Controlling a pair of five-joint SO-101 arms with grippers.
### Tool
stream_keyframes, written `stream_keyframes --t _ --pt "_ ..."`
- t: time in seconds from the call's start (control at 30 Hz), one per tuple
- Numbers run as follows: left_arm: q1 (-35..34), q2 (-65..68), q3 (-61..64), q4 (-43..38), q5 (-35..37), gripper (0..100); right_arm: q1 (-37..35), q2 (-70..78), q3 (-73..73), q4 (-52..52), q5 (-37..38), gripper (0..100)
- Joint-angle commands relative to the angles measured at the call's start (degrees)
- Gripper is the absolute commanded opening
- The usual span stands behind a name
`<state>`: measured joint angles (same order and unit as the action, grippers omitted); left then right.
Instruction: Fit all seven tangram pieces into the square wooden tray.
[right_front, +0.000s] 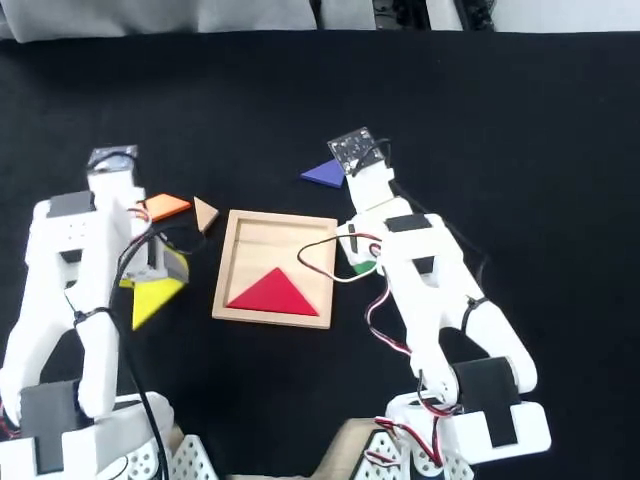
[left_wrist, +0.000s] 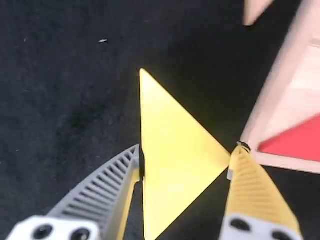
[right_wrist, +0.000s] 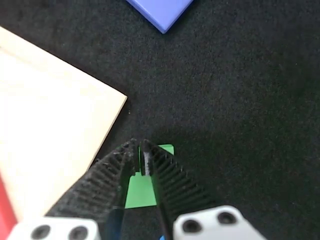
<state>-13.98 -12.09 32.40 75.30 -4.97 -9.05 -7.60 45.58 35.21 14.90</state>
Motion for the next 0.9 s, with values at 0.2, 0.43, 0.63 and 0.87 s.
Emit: stream_keyframes --t 0.2,0.43,0.63,0.87 --pt "10.07 -0.53 -4.09 -2.29 5.71 27 0.53 -2.68 -0.4 -0.97 0.0 1.5" --pt "18.15 -0.26 -6.46 -3.78 11.6 28 0.53 -2.68 -0.48 -0.97 0.0 1.5" --pt "21.76 0.09 -4.35 -13.45 16.09 28 0.79 -2.86 -0.4 -0.97 0.0 1.5" --pt "24.66 0.18 -1.45 -18.64 17.85 28 3.87 -3.12 -0.84 -0.97 0.0 1.5"
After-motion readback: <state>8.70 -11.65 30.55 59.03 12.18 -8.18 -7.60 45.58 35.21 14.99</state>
